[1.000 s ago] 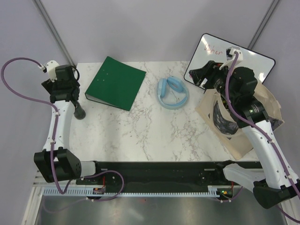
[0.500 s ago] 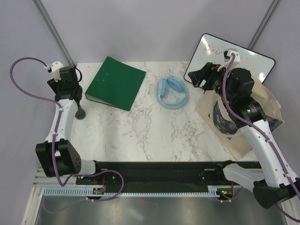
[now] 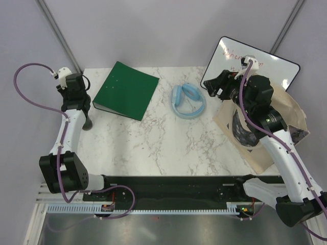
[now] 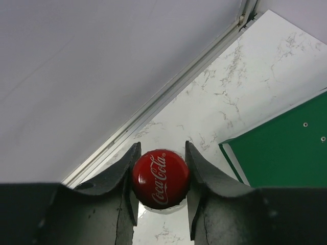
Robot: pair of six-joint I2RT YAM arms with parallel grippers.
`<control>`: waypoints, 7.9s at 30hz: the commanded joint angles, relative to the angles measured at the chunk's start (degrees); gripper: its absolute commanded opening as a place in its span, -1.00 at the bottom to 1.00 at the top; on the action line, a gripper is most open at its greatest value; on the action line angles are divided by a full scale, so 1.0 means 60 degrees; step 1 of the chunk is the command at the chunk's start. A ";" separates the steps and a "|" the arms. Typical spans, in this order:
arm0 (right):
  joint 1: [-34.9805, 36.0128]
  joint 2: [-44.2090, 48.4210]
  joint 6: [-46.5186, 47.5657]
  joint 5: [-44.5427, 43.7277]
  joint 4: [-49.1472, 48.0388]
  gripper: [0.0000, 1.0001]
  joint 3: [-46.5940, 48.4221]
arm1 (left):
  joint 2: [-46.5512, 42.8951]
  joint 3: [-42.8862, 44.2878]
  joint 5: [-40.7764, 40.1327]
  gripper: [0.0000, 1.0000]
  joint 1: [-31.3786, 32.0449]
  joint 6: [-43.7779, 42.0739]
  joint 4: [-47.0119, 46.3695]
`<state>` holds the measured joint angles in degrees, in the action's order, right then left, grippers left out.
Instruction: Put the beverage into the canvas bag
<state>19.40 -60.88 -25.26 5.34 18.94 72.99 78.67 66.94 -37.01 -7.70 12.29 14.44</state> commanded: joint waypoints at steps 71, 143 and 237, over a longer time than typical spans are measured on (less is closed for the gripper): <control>0.0048 0.1856 0.1089 -0.0905 0.2014 0.57 -0.1047 | 0.0936 0.2950 0.4338 -0.02 1.0762 0.0382 0.0055; 0.3930 -0.0576 0.2994 -0.0685 -0.4752 0.74 -0.5676 | -0.1071 -0.0375 0.8557 0.97 0.3950 0.2961 0.1915; -0.2264 -0.1676 0.4328 -0.6824 0.3670 -1.00 0.6103 | -0.1775 -0.1283 0.9289 0.98 0.3950 0.2477 0.1945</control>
<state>10.72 -75.88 2.57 -37.19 49.08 110.93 69.78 59.59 16.73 16.12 28.67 27.53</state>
